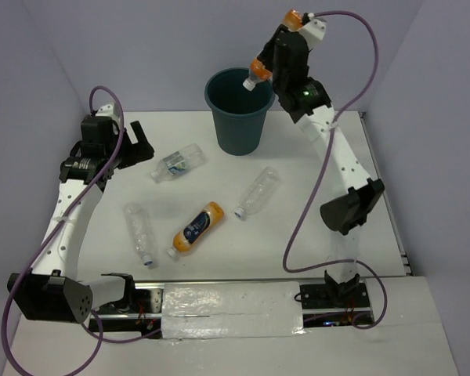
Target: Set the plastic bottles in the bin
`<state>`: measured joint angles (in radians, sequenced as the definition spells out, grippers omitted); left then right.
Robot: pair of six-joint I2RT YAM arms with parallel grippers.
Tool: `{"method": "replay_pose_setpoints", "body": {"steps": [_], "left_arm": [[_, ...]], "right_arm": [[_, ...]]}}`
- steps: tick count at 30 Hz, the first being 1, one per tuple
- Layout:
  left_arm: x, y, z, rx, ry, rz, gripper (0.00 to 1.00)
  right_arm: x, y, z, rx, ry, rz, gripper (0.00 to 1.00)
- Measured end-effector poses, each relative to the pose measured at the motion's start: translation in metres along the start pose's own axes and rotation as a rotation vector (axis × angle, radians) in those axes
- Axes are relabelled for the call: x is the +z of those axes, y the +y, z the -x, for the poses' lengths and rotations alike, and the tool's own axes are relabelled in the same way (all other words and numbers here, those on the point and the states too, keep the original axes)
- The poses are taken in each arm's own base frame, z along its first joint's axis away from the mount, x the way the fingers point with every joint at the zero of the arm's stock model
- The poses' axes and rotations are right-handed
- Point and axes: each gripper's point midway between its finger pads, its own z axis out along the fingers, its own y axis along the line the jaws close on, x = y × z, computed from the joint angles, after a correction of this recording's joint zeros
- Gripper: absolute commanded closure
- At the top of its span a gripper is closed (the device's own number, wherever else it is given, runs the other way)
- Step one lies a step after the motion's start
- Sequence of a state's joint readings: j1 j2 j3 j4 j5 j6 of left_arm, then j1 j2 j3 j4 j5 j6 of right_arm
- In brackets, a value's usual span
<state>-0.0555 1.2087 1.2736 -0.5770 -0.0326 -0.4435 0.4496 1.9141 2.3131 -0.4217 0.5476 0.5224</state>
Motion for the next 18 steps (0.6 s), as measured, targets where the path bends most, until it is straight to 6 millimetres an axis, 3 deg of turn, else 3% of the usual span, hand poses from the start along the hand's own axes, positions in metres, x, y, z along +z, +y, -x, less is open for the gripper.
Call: {"method": "replay_pose_setpoints", "body": {"steps": [5,12,14,16,18], "left_arm": [[-0.012,-0.004,-0.005,0.019,0.015,-0.032,0.01],[-0.023,-0.006,0.000,0.024,-0.014,-0.047,0.01],[-0.023,-0.006,-0.001,0.024,-0.008,-0.044,0.01],[-0.024,-0.005,-0.002,0.024,-0.005,-0.043,0.01],[-0.024,-0.005,-0.002,0.025,-0.003,-0.042,0.01]], "right_arm": [[0.033,-0.006,-0.048,-0.095,-0.006,-0.075,0.44],[0.059,-0.011,-0.089,-0.186,-0.004,-0.108,0.41],[0.062,-0.010,-0.096,-0.208,-0.011,-0.108,0.30],[0.065,-0.005,-0.103,-0.226,-0.017,-0.099,0.11],[0.068,0.002,-0.110,-0.237,-0.014,-0.084,0.05]]}}
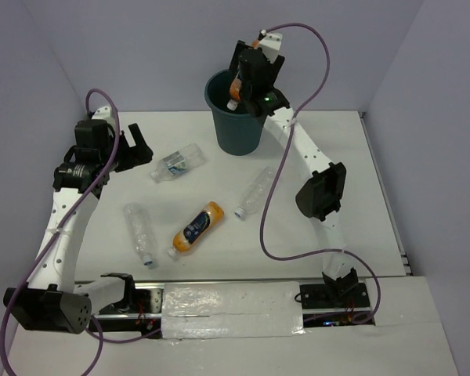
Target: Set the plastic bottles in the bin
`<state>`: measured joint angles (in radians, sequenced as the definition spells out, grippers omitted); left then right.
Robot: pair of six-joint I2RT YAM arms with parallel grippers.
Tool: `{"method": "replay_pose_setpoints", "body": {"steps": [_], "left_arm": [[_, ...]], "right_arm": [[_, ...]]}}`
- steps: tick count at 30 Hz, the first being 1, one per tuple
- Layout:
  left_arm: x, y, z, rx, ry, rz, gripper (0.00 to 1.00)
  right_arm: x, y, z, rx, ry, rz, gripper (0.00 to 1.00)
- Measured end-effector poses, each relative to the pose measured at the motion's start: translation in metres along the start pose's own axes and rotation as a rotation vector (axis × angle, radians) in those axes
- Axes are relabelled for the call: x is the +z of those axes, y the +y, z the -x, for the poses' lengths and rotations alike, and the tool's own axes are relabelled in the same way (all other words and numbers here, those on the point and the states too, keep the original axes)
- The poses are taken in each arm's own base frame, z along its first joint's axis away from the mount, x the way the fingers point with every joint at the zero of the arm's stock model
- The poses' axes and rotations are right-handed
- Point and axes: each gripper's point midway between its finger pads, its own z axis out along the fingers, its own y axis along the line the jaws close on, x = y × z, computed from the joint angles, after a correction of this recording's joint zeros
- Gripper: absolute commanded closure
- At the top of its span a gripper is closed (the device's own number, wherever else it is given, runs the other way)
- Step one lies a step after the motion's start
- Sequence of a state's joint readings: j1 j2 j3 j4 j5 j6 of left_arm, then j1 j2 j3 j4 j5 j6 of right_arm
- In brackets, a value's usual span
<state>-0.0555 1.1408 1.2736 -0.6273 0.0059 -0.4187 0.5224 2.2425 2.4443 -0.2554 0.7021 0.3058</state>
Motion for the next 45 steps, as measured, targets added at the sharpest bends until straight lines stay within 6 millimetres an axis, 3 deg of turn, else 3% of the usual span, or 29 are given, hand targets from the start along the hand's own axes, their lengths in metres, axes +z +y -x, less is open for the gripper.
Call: {"method": "replay_pose_setpoints", "body": {"steps": [5,10,13,15,18,21,26,29,37,43,45], "left_arm": [[-0.002,0.000,0.001,0.001,-0.004,-0.001,0.01],[-0.006,-0.001,0.002,0.001,-0.014,-0.005,0.01],[-0.006,-0.001,0.002,0.001,-0.016,-0.005,0.01],[-0.006,-0.001,0.002,0.000,-0.016,-0.005,0.01],[-0.006,-0.001,0.002,-0.002,-0.017,-0.006,0.01],[-0.006,-0.001,0.002,-0.002,-0.018,-0.006,0.01],[-0.004,-0.001,0.002,-0.004,-0.014,-0.005,0.01],[-0.003,-0.001,0.001,-0.006,-0.011,-0.004,0.01],[0.000,0.000,-0.002,-0.007,0.003,0.002,0.01],[0.000,0.001,-0.002,-0.007,0.004,0.002,0.01],[0.000,0.000,-0.002,-0.007,0.003,0.002,0.01]], "right_arm": [[-0.008,0.017,-0.006,-0.032,0.010,0.045,0.03],[-0.046,0.015,0.013,-0.027,0.049,0.089,0.02],[-0.089,-0.007,0.041,0.000,0.073,0.106,0.01],[-0.122,-0.032,0.055,0.034,0.086,0.108,0.00],[-0.169,-0.073,0.056,0.104,0.118,0.101,0.00],[-0.196,-0.108,0.013,0.131,0.207,0.070,0.00],[-0.218,-0.150,-0.116,0.079,0.486,-0.008,0.00],[-0.228,-0.160,-0.175,0.059,0.638,-0.042,0.00],[-0.231,-0.142,-0.246,0.161,0.825,-0.043,0.00],[-0.232,-0.154,-0.301,0.167,0.929,-0.147,0.00],[-0.233,-0.158,-0.314,0.163,0.954,-0.170,0.06]]}}
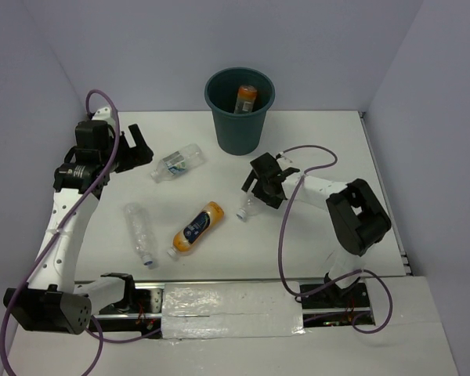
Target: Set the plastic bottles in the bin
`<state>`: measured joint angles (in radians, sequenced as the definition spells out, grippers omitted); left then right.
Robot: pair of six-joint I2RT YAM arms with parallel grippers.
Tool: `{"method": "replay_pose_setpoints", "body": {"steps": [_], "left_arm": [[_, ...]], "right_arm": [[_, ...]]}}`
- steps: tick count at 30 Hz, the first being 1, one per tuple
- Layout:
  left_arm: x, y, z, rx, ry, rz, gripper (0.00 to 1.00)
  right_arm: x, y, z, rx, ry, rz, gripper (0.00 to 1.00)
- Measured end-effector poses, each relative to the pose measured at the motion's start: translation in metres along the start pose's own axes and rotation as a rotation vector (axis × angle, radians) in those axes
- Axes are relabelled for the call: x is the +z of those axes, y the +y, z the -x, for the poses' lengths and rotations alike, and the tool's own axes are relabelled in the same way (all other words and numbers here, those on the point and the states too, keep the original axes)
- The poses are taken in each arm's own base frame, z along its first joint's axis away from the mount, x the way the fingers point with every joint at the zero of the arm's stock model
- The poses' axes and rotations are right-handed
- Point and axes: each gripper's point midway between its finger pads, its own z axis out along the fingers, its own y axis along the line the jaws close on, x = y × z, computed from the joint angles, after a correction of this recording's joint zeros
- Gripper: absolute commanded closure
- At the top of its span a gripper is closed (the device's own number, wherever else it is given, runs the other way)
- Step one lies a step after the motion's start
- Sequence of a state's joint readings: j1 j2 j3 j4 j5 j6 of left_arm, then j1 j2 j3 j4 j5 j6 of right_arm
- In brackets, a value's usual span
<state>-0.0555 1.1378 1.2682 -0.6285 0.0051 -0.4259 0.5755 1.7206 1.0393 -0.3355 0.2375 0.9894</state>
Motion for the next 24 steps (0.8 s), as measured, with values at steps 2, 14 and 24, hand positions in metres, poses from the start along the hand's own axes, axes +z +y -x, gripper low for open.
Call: {"method": "replay_pose_setpoints", "body": {"steps": [2,14,24], "left_arm": [[0.001,0.001,-0.002,-0.001,0.004,0.001,0.01],[0.006,0.004,-0.010,-0.006,0.029,0.010,0.01],[0.008,0.003,-0.011,-0.026,0.033,0.013,0.01]], "right_arm": [[0.004,-0.001,-0.004,0.012,0.016,-0.006,0.24],[-0.043,0.006,0.049,-0.017,-0.167,-0.014,0.57],[-0.247,0.127,0.253,0.012,-0.795,0.242,0.54]]}}
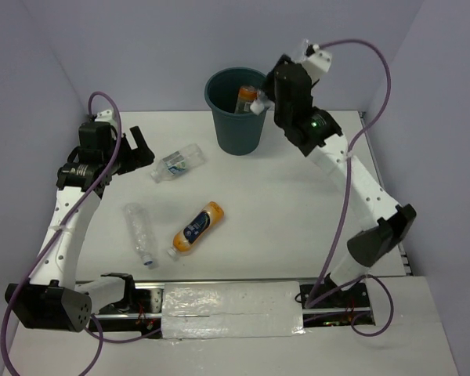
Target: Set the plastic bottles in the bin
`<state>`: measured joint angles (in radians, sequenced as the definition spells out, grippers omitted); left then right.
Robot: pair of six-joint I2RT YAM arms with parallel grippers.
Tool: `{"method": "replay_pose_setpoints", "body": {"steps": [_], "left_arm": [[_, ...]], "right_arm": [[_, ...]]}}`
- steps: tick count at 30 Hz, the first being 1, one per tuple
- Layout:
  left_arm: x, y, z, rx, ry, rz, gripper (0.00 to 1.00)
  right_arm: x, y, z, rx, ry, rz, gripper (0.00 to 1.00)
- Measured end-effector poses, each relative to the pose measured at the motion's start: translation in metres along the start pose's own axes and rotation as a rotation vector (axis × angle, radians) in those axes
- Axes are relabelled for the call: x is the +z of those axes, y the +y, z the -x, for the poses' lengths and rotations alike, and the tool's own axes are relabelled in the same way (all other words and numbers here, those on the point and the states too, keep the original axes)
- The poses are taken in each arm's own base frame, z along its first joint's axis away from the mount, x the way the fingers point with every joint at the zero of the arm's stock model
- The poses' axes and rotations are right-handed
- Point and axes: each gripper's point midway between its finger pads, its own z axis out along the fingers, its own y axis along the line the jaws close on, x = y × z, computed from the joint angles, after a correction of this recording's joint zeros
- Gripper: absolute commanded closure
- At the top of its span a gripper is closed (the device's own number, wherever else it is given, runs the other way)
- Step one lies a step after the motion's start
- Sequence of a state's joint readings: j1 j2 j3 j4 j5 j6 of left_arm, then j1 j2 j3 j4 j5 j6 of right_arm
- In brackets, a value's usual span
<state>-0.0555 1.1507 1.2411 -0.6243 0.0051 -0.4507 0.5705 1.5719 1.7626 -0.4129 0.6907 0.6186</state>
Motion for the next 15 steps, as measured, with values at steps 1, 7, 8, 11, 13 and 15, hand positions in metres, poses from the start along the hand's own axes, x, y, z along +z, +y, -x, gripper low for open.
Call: {"method": "replay_pose_setpoints", "body": {"steps": [1,7,8,11,13,15], "left_arm": [[0.000,0.000,0.000,0.000,0.001,0.000,0.01],[0.005,0.001,-0.003,-0.001,0.016,0.007,0.00],[0.006,0.001,-0.003,-0.001,0.018,0.007,0.01],[0.006,0.002,-0.004,-0.001,0.022,0.009,0.00],[0.006,0.002,-0.004,-0.001,0.023,0.010,0.01],[0.006,0.002,-0.004,-0.001,0.024,0.010,0.01]], "right_arm": [[0.006,0.014,0.021,0.003,-0.056,0.009,0.54],[0.056,0.061,0.059,-0.049,-0.232,-0.005,0.52],[0.070,0.066,0.053,-0.076,-0.242,-0.015,0.52],[0.098,0.076,0.029,-0.127,-0.246,-0.013,0.52],[0.115,0.075,0.003,-0.175,-0.221,-0.019,0.49],[0.127,0.072,-0.019,-0.213,-0.190,-0.023,0.37]]}}
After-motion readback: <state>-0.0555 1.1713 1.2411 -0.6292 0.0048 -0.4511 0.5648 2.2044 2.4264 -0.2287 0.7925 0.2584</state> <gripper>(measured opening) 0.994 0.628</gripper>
